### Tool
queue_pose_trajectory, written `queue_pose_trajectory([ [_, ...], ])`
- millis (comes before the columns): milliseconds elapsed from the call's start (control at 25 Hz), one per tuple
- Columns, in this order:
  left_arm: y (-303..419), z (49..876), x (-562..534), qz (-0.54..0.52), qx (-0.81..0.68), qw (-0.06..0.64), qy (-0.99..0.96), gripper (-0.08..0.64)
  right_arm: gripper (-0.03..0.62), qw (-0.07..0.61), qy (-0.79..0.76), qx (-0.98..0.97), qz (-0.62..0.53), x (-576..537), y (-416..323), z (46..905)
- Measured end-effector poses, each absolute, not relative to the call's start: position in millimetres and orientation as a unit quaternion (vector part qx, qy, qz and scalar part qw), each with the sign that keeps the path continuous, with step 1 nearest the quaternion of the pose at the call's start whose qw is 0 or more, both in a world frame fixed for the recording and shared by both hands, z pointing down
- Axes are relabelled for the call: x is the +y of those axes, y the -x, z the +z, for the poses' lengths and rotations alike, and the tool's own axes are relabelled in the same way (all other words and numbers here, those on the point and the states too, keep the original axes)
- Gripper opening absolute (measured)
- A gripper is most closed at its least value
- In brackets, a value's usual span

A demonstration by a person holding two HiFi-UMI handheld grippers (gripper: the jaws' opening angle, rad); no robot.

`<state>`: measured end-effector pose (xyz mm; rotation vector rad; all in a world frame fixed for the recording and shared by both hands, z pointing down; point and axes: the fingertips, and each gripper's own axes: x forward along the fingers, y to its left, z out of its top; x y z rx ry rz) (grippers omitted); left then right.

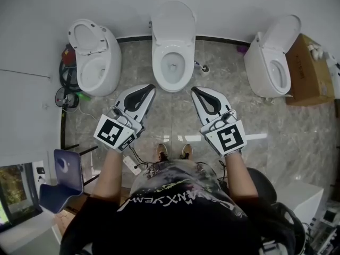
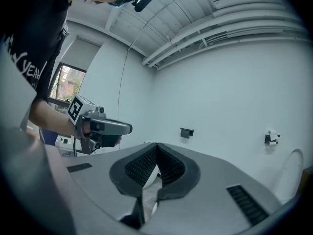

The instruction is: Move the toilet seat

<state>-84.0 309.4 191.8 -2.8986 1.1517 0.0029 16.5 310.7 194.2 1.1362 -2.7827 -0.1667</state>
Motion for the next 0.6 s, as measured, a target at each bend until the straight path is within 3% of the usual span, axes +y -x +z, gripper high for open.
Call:
queue_pose_trajectory([
  [600, 80.1, 194.9, 310.5, -0.004, 0.364, 0.014, 0.931, 0.034, 0.005, 0.061, -0.378, -0.923, -0.049, 309.6, -19.2, 195.7],
])
